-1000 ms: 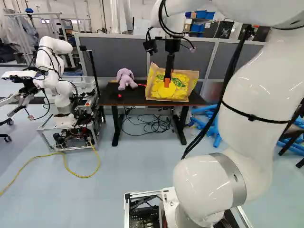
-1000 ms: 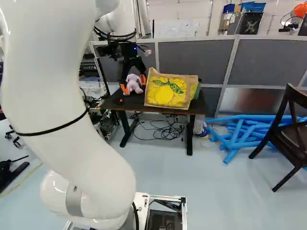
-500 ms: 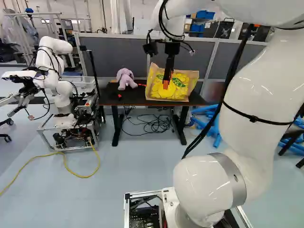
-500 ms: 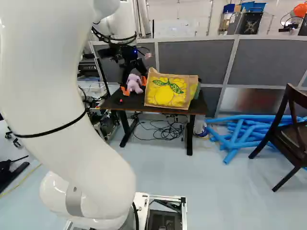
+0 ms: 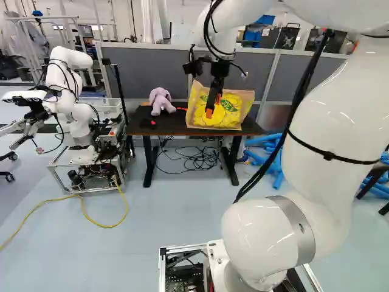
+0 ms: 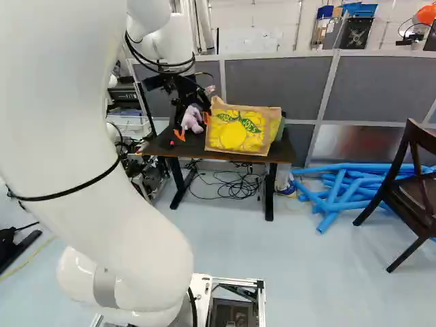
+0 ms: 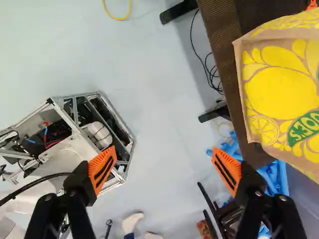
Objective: Pick up the bag on the ground and place it on the table
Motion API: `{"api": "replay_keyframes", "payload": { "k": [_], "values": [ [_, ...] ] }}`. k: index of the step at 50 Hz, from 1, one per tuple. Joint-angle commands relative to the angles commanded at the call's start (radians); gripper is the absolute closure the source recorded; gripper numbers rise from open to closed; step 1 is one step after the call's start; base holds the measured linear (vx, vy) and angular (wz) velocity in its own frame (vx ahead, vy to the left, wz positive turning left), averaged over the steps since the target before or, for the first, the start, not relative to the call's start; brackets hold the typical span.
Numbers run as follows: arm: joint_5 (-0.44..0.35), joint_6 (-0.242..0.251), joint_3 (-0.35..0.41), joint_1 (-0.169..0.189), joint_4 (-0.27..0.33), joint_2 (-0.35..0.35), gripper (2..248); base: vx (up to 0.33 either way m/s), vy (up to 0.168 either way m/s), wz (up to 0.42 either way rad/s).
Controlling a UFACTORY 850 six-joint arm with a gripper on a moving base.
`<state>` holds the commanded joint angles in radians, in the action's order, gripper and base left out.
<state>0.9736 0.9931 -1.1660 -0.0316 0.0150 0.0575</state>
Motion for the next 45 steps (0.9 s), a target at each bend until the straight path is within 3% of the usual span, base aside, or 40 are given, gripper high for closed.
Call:
{"api": "replay_keyframes", "payload": {
  "k": [23,45],
  "values": [
    [-0.206,-0.111,0.120,0.004,-0.002,-0.038,3,0.000,0.000,0.000],
    [-0.461,-0.248,0.270,0.008,-0.004,-0.084,3,0.000,0.000,0.000]
  ]
}}
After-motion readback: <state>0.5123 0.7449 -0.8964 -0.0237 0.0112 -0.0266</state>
